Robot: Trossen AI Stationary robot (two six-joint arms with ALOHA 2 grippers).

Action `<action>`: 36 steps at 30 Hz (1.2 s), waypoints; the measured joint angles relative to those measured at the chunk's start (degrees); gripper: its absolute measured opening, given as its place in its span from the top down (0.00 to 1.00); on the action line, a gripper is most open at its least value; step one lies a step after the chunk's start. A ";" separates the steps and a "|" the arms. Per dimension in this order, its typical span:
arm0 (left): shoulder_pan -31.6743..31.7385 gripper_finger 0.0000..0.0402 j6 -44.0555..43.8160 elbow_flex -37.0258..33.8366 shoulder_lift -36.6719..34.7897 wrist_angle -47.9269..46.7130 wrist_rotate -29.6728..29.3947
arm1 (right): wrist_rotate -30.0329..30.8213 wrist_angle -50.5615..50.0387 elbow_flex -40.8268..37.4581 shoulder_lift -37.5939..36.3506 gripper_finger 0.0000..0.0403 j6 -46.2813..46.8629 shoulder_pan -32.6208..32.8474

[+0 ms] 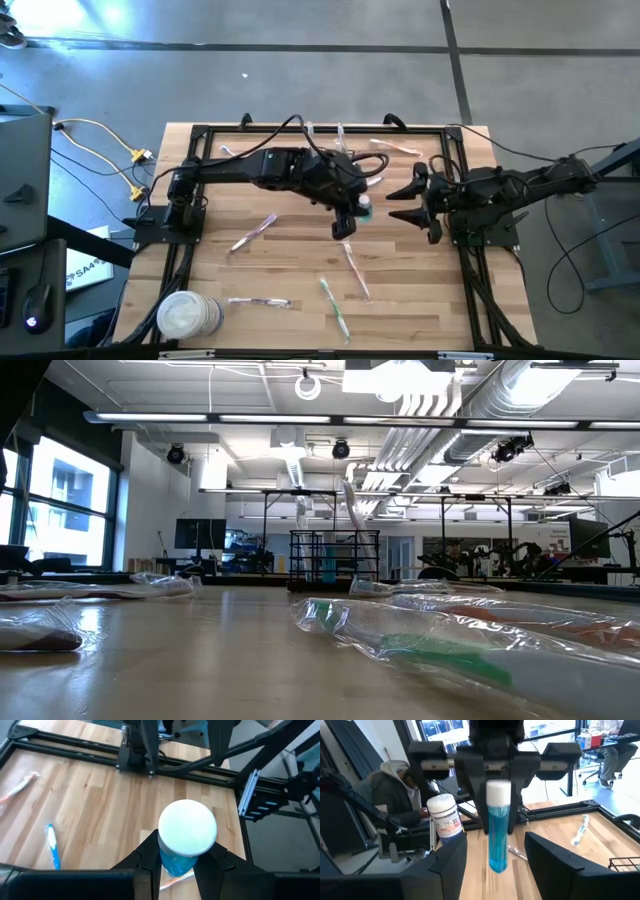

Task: Pick & Place toothbrushing station
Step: Put the blue mouthwash into the mesh organizer

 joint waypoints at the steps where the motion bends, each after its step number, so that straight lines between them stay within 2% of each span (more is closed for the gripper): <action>1: 0.00 0.80 -0.01 0.00 0.05 0.16 0.43 | 0.08 -0.03 0.00 -0.05 0.52 0.05 -0.02; 9: 0.00 0.80 0.00 0.05 1.28 0.71 1.15 | 1.33 1.86 -0.02 3.05 0.54 -1.26 -0.02; 17: 0.00 0.81 0.00 0.00 3.05 -2.28 2.75 | 1.89 2.25 0.00 3.66 0.47 1.37 -0.54; 26: 0.00 0.81 0.90 0.00 4.95 -1.74 2.81 | -0.46 -0.50 -0.10 6.00 0.43 4.07 -2.21; 36: 0.00 0.81 1.55 0.01 5.01 -1.46 2.45 | -3.20 2.65 -0.03 9.75 0.43 4.32 -2.90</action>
